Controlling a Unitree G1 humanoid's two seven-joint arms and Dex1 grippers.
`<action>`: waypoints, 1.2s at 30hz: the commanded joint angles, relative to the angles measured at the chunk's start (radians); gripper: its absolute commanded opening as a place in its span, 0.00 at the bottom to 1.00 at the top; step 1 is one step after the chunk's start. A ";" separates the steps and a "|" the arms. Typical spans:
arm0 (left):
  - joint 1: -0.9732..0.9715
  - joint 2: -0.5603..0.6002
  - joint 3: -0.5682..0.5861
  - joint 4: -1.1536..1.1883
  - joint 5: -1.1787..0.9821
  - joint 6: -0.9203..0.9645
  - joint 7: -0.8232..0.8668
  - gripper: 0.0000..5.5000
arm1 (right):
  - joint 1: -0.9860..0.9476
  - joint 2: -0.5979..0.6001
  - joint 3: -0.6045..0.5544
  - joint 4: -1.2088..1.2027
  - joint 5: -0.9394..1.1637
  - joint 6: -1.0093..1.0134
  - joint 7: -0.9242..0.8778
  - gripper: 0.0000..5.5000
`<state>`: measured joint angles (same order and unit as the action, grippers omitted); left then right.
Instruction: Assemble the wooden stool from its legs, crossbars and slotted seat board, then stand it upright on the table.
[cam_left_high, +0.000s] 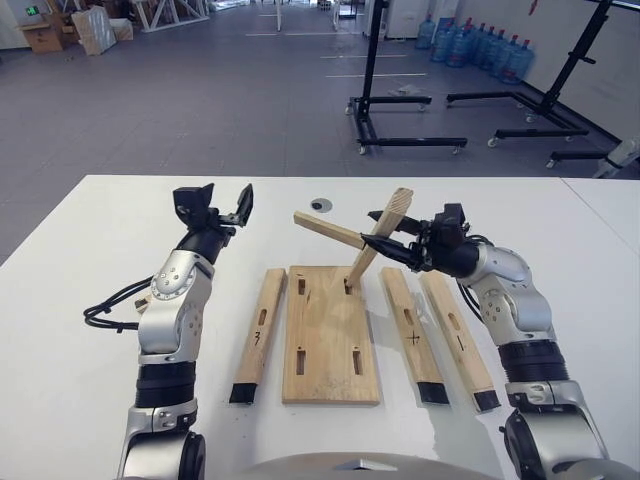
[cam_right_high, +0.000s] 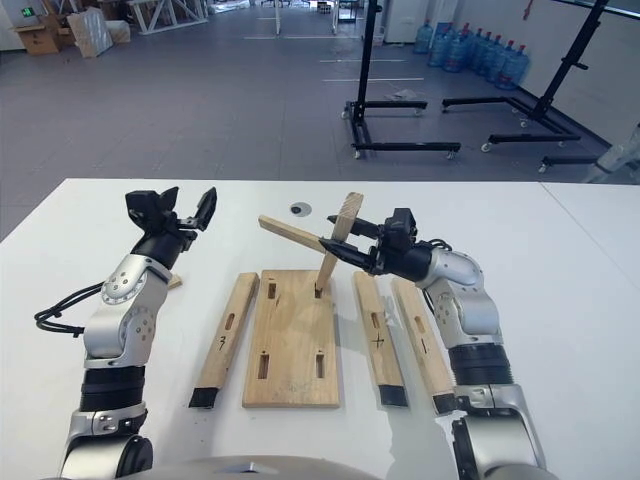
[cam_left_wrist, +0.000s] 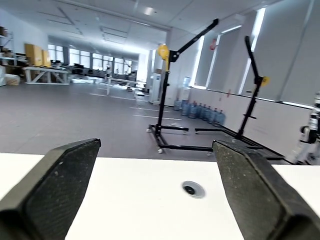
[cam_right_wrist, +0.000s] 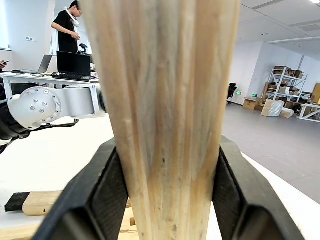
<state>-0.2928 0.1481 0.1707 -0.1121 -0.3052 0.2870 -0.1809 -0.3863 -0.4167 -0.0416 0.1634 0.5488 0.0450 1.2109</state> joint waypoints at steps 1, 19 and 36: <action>-0.038 0.004 0.013 0.043 0.007 -0.011 0.018 0.74 | -0.019 -0.018 0.010 0.037 0.003 0.003 0.074 0.38; -0.025 -0.035 0.022 0.092 0.016 -0.096 0.055 0.74 | -0.129 -0.093 0.100 0.252 -0.011 0.191 0.278 0.38; -0.025 -0.050 0.025 0.129 0.030 -0.159 0.071 0.74 | -0.228 -0.105 0.056 0.307 -0.080 0.261 0.202 0.66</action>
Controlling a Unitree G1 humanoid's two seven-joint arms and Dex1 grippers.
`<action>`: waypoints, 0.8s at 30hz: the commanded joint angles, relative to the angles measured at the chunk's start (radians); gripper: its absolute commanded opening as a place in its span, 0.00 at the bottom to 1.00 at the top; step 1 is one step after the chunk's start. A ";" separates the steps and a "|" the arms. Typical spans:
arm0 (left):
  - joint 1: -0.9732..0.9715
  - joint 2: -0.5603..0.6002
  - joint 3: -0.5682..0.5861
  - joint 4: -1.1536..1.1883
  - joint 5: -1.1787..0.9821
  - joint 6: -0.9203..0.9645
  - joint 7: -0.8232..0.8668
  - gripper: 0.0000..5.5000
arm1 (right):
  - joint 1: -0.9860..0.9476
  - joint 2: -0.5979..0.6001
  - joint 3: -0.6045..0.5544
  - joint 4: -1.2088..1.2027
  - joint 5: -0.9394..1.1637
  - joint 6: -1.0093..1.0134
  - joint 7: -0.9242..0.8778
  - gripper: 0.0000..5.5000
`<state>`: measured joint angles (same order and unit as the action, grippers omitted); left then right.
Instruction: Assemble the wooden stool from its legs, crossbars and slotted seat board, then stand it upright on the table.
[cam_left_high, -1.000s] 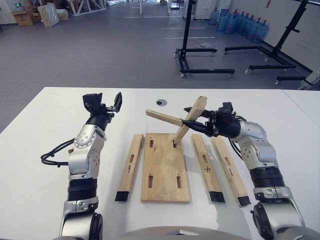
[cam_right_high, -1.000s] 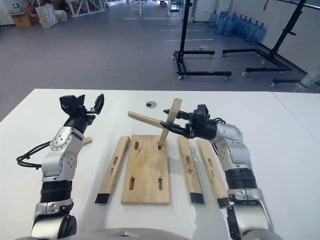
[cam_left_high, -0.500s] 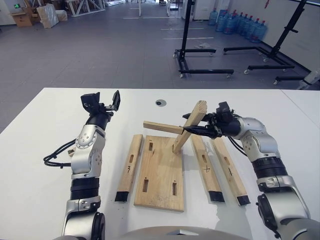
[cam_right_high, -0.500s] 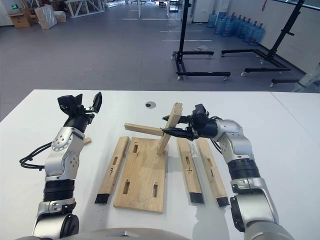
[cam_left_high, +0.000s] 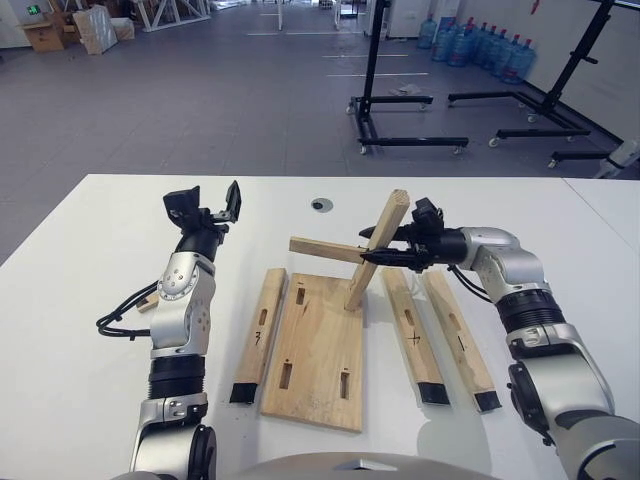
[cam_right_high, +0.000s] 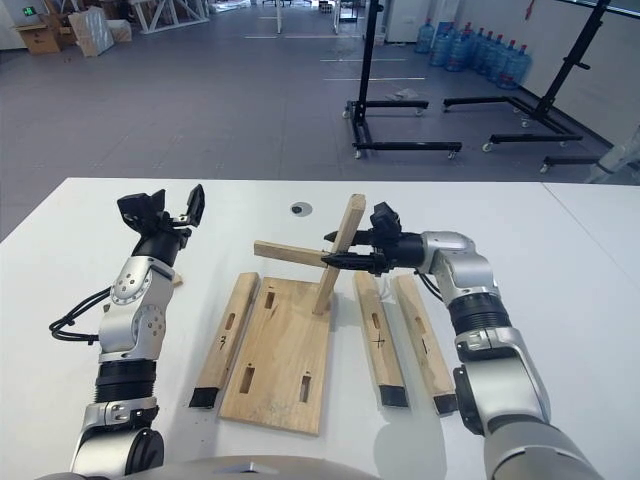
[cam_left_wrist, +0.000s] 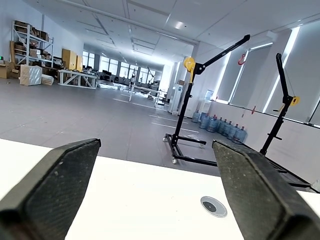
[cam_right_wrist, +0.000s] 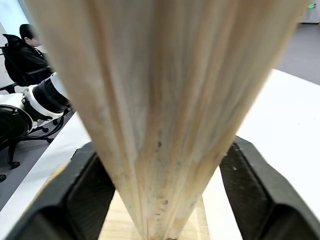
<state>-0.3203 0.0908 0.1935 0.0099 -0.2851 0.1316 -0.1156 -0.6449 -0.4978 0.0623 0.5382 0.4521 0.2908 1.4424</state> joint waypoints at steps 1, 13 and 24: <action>0.005 0.008 0.003 0.003 0.011 -0.004 0.006 0.74 | 0.050 -0.030 -0.059 -0.096 0.025 0.026 -0.034 0.68; 0.066 0.114 0.017 -0.033 0.132 -0.049 0.019 0.74 | 0.135 0.050 -0.508 -0.463 0.442 0.225 -0.491 0.68; 0.228 0.025 -0.065 -0.311 0.223 0.003 0.127 0.74 | 0.687 0.206 -0.358 -0.800 -0.095 0.199 -1.215 0.86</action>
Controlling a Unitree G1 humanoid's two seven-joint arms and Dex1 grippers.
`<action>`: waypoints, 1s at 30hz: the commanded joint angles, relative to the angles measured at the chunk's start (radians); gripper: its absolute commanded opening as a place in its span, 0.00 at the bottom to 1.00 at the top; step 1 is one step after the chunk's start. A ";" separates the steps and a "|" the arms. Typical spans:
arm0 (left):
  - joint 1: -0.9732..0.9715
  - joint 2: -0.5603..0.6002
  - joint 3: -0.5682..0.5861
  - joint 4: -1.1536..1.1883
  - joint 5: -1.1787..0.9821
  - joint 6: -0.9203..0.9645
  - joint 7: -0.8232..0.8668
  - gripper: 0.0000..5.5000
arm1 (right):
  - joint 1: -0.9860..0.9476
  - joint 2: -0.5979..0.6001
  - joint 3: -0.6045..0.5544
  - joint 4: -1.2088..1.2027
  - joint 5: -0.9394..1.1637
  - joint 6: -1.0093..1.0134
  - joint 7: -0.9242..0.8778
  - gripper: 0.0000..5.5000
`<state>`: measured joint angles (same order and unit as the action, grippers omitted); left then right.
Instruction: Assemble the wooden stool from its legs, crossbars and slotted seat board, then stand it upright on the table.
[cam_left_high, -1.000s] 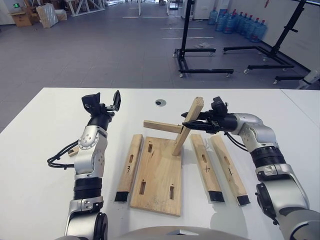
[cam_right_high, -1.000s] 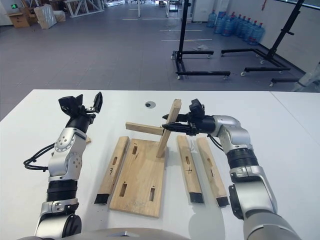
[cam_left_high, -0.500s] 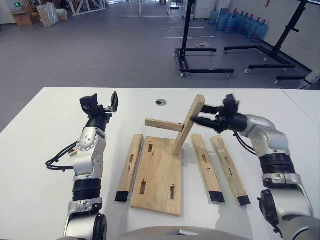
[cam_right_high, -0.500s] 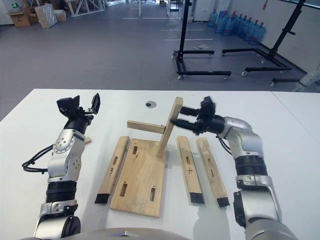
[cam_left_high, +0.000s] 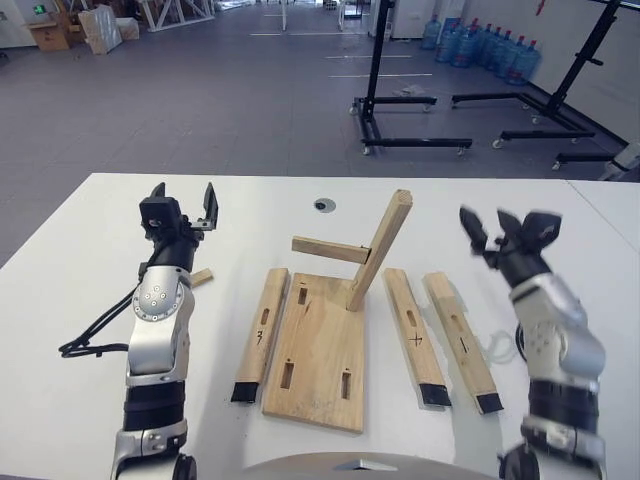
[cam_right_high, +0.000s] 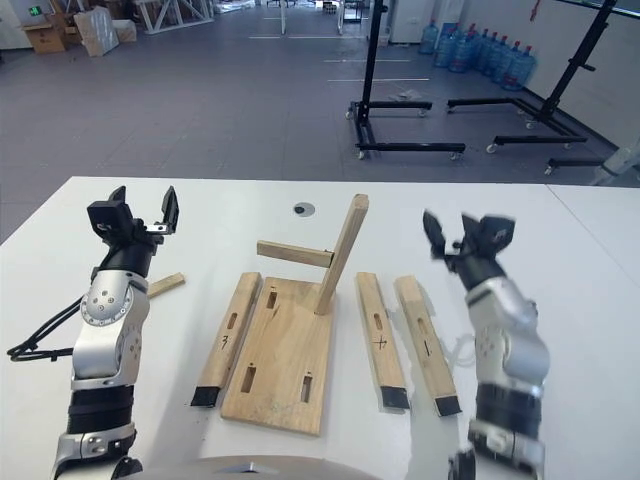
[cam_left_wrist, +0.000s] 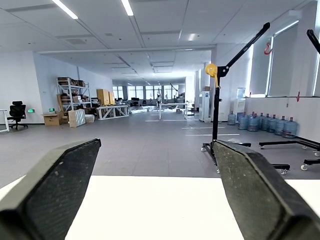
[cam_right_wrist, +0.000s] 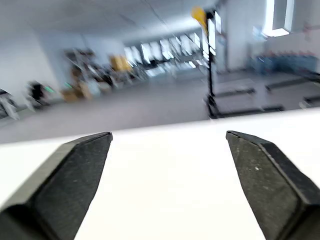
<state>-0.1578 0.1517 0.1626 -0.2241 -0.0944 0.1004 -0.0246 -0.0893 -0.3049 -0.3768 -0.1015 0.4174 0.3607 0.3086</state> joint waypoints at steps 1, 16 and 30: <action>0.088 -0.049 -0.042 -0.108 0.044 0.045 0.050 0.74 | 0.158 0.003 0.103 -0.198 -0.076 0.202 -0.109 0.89; 0.157 -0.114 -0.069 -0.201 0.067 0.060 0.089 0.74 | 0.249 -0.127 0.100 -0.377 0.010 0.909 -0.127 0.87; 0.079 -0.116 0.014 -0.132 -0.053 0.055 0.058 0.74 | -0.038 -0.047 -0.011 -0.214 0.043 0.673 -0.113 0.39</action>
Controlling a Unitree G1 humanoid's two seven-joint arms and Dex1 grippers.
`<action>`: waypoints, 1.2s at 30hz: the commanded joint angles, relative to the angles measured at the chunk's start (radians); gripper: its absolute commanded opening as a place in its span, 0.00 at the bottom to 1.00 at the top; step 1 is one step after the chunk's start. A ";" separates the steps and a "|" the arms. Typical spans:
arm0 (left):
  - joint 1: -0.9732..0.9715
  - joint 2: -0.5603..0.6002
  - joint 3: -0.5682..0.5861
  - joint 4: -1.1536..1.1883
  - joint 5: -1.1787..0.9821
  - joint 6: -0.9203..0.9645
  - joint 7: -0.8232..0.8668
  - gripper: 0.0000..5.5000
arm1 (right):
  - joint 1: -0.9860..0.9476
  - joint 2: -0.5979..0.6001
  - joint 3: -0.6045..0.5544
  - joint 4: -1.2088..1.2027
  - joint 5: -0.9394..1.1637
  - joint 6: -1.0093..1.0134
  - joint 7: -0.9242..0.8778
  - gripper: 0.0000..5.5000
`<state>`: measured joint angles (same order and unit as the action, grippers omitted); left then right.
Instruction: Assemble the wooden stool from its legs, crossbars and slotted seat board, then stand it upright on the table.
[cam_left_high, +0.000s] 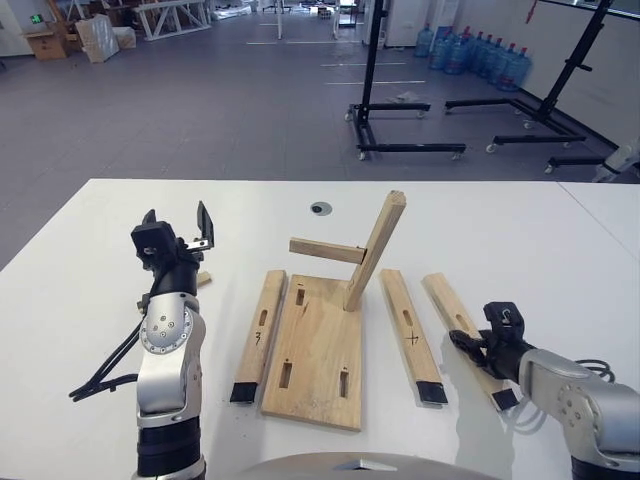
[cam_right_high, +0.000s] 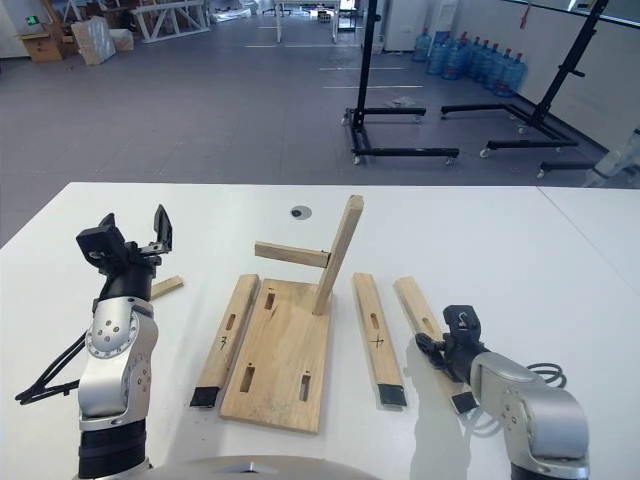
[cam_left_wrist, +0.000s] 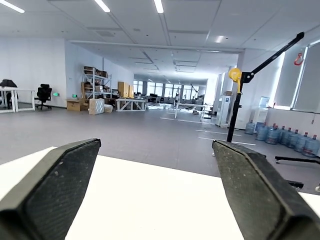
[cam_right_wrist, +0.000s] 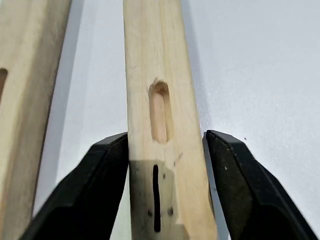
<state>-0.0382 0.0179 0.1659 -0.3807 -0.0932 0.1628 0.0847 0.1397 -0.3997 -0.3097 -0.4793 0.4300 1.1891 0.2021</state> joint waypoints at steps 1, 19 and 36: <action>-0.060 0.027 0.008 0.034 -0.065 -0.011 -0.070 0.74 | -0.350 0.049 -0.107 0.218 0.042 -0.214 -0.001 0.36; -0.110 0.230 -0.014 -0.046 -0.838 0.329 -0.736 0.74 | -0.582 0.022 -0.064 -0.051 0.650 -0.543 0.448 0.36; -0.153 0.328 -0.072 -0.117 -1.178 0.511 -0.843 0.74 | -0.421 0.052 0.396 0.123 0.434 -0.665 0.807 0.36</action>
<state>-0.1723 0.3316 0.1028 -0.5016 -1.2797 0.6604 -0.7639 -0.2906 -0.3526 0.0568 -0.3654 0.8997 0.5450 0.9959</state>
